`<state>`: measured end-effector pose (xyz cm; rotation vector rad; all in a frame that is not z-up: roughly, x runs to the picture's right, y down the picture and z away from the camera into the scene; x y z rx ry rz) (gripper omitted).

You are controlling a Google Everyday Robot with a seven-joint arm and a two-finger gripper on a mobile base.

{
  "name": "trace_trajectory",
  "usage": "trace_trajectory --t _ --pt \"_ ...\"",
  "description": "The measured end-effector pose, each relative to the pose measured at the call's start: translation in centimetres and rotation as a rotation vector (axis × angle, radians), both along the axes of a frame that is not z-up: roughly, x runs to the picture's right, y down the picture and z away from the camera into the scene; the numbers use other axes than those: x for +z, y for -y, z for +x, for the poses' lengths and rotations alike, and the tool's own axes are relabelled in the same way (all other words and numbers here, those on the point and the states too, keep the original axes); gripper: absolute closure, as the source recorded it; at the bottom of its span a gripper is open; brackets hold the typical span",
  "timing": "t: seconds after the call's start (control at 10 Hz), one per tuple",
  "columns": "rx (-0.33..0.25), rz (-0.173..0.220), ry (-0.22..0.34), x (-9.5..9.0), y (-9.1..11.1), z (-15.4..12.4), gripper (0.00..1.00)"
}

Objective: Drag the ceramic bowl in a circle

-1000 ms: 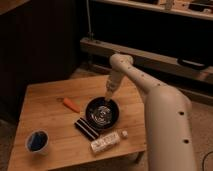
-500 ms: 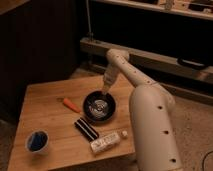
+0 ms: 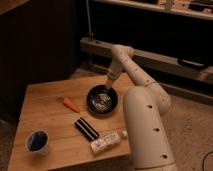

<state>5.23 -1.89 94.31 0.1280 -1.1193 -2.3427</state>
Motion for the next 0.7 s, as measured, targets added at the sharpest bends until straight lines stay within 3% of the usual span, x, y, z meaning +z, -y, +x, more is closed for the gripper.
trace_trajectory --t 0.5,0.7 --pt "0.041 -0.003 -0.102 -1.3 -1.4 4.9 1.0" --pt "0.079 -0.013 -0.182 -2.6 -2.8 8.4 1.0"
